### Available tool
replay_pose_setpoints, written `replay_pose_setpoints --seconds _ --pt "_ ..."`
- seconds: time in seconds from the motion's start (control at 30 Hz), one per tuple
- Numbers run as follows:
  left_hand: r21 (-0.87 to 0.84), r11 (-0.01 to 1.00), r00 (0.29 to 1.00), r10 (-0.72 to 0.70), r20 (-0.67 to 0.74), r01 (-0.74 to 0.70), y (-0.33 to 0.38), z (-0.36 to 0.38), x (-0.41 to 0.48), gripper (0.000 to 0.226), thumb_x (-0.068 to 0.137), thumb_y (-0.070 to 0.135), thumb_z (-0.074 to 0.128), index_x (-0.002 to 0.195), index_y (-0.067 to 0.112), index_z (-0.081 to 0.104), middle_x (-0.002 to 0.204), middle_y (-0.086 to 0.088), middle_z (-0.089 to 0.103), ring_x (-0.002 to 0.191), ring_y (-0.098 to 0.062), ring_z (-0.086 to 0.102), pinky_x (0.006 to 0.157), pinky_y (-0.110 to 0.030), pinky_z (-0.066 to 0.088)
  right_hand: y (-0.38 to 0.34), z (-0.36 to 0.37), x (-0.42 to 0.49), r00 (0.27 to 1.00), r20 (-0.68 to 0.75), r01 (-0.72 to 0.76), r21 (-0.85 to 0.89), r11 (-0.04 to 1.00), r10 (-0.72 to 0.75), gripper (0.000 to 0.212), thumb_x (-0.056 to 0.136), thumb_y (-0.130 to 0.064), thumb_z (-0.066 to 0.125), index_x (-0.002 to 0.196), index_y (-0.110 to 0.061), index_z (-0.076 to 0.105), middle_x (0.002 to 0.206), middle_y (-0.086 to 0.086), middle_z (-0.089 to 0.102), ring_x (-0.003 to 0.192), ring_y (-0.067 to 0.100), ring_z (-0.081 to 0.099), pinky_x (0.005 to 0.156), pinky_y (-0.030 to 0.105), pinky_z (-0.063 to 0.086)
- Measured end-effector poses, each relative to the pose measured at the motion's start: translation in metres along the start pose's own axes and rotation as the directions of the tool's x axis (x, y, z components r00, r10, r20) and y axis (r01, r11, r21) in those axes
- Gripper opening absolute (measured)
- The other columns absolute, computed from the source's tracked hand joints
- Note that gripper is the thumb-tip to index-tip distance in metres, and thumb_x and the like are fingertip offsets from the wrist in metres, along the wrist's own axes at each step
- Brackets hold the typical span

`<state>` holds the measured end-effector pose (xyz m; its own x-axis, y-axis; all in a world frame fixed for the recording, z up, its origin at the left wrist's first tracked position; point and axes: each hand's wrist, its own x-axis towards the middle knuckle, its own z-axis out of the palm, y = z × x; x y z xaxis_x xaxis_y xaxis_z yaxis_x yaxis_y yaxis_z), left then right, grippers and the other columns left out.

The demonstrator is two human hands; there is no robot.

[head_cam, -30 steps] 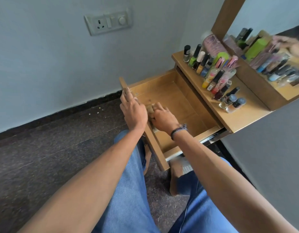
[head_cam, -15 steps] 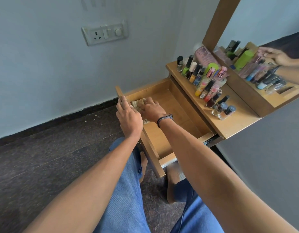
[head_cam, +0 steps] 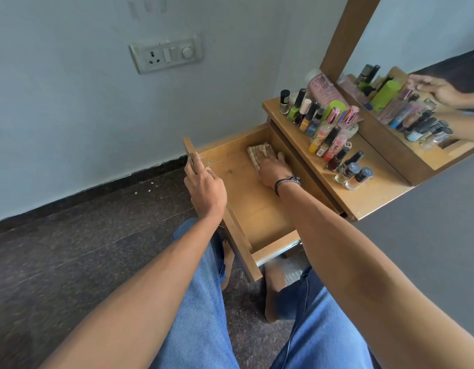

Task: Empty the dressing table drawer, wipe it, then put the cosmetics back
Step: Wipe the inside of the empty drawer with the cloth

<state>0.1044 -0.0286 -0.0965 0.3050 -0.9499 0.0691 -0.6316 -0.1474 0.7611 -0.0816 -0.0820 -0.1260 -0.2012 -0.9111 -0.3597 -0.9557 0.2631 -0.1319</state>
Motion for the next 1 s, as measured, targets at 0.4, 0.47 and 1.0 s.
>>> replay_pose_setpoints --seconds 0.4,0.47,1.0 --pt "0.001 1.0 1.0 0.002 -0.002 -0.002 0.001 -0.001 -0.001 0.051 0.106 0.015 0.034 0.157 0.015 0.028 0.157 -0.006 0.032 0.128 -0.029 0.043 0.09 -0.039 0.045 -0.005 0.042 -0.089 0.991 -0.016 0.131 -0.039 0.991 -0.132 0.072 0.097 -0.009 0.048 0.159 -0.028 0.017 0.163 0.008 0.027 0.142 0.042 0.027 0.104 0.051 0.048" --pt "0.0 1.0 1.0 0.001 0.003 -0.001 0.002 -0.002 -0.002 0.052 0.105 0.014 0.035 0.157 0.015 0.028 0.158 -0.007 0.032 0.128 -0.03 0.043 0.09 -0.038 0.044 -0.016 0.063 -0.098 0.965 -0.017 0.26 -0.119 0.958 -0.263 0.071 0.098 -0.011 0.046 0.159 -0.029 0.014 0.165 0.003 0.019 0.139 0.041 0.033 0.106 0.049 0.047" --pt "0.002 1.0 1.0 0.014 0.005 -0.014 0.002 -0.001 -0.001 0.052 0.105 0.013 0.035 0.157 0.014 0.028 0.158 -0.008 0.031 0.128 -0.031 0.043 0.091 -0.037 0.045 0.018 0.009 -0.07 0.998 0.061 0.003 -0.082 0.997 0.002 0.063 0.103 -0.018 0.035 0.161 -0.032 0.016 0.171 -0.001 0.009 0.152 0.038 0.011 0.113 0.052 0.035"
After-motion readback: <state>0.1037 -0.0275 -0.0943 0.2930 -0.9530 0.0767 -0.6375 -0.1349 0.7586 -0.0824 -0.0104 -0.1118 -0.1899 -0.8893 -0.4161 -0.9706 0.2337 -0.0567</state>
